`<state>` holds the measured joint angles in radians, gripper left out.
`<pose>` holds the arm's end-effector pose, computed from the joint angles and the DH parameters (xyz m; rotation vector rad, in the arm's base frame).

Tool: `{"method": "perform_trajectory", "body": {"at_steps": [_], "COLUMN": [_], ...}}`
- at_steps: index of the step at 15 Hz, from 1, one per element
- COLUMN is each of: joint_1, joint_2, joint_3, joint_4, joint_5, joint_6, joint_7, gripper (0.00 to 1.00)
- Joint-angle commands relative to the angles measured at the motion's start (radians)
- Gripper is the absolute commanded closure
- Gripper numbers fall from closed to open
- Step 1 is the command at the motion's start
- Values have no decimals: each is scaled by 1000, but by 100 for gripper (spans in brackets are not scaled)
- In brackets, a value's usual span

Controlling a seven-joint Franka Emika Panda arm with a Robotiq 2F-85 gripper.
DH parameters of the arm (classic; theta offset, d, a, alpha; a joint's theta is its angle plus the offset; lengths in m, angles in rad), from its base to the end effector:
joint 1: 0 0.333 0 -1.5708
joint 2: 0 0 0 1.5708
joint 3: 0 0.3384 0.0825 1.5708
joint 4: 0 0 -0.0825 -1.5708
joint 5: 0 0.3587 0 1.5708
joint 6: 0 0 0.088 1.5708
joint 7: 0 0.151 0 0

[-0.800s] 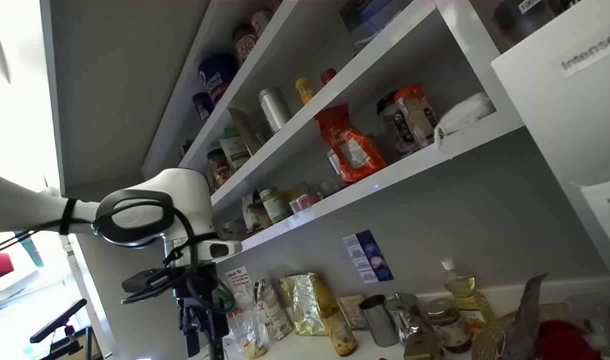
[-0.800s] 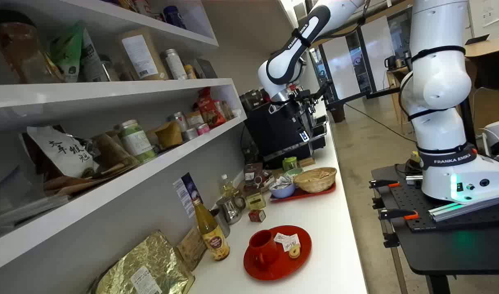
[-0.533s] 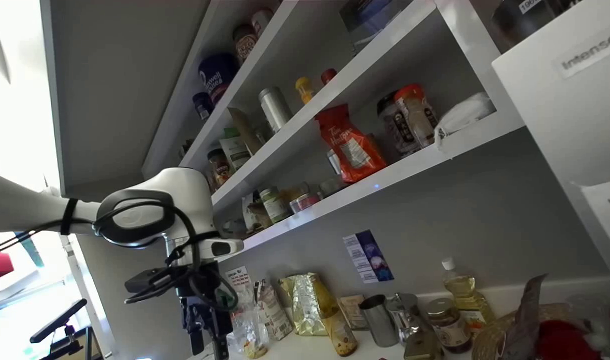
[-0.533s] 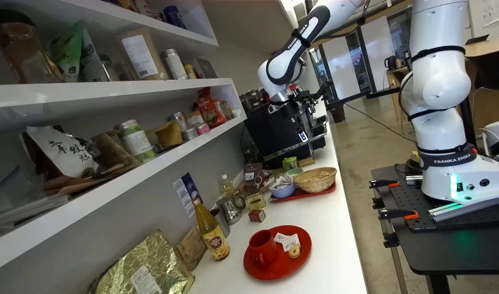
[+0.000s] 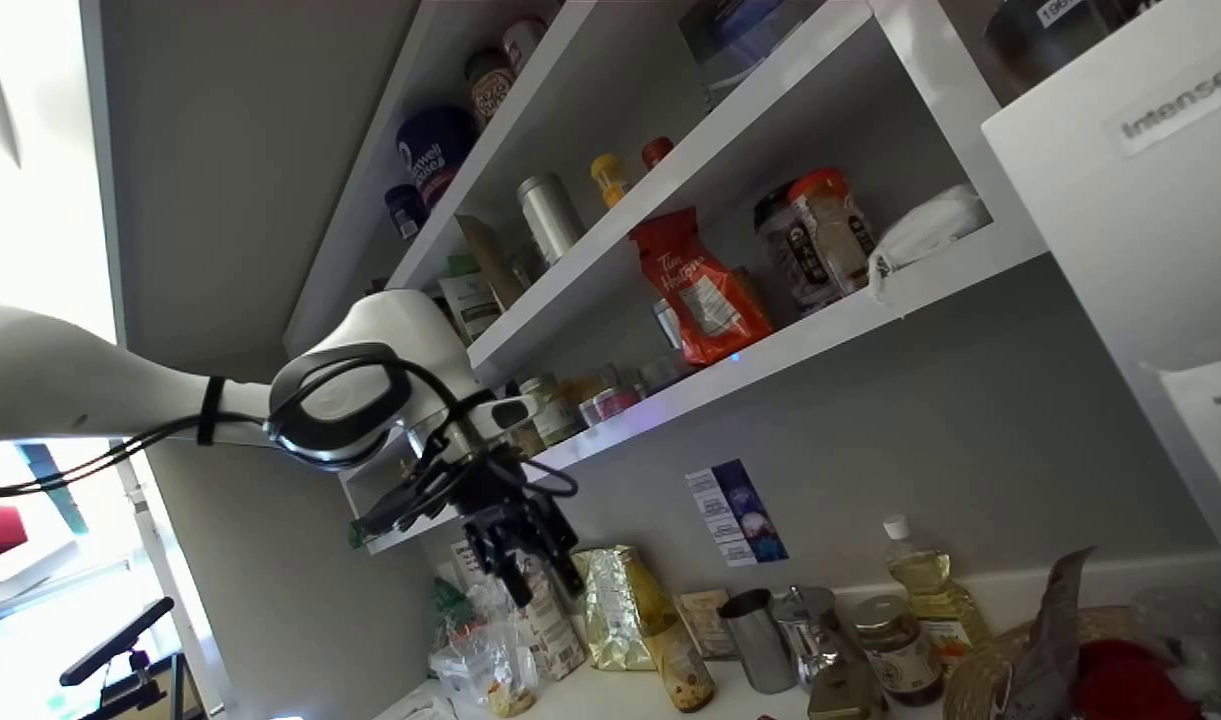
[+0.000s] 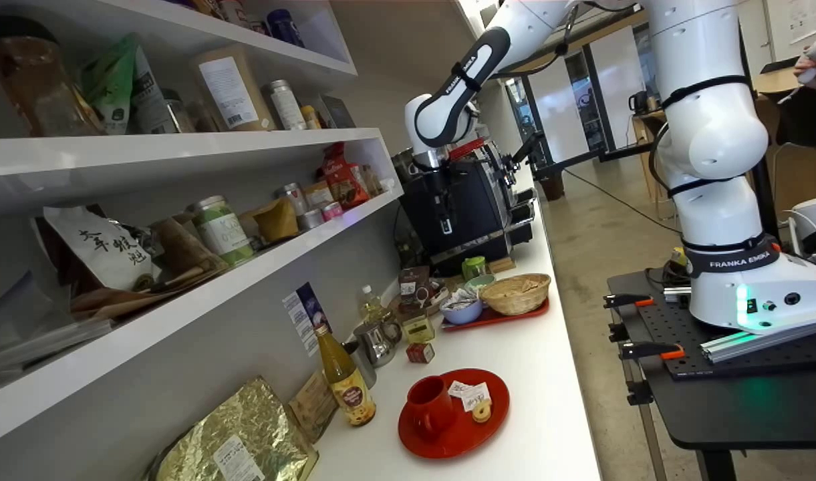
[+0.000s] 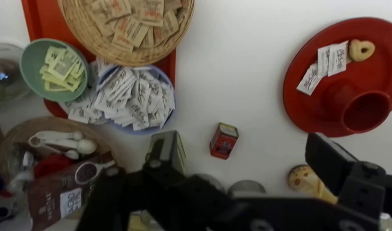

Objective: Put the orange packet on the counter

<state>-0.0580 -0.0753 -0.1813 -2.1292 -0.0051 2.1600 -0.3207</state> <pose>0.5013 -0.1240 0.4416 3.1146 0.1306 0.1612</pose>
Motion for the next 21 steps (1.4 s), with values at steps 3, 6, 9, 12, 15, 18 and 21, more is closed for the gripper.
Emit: {"method": "perform_trajectory", "body": {"at_steps": [3, 6, 9, 12, 15, 18, 21], "joint_1": [-15, -23, -39, -59, -82, -97, -103], "joint_2": [153, 208, 277, 365, 465, 545, 592], "joint_3": [43, 44, 39, 35, 35, 42, 57], "joint_4": [309, 459, 600, 738, 877, 987, 1066], "joint_5": [-37, -73, -91, -98, -89, -81, -67], "joint_6": [40, 43, 68, 82, 87, 98, 110], "joint_7": [63, 101, 122, 138, 146, 151, 145], "gripper": [0, 0, 0, 0, 0, 0, 0]}}
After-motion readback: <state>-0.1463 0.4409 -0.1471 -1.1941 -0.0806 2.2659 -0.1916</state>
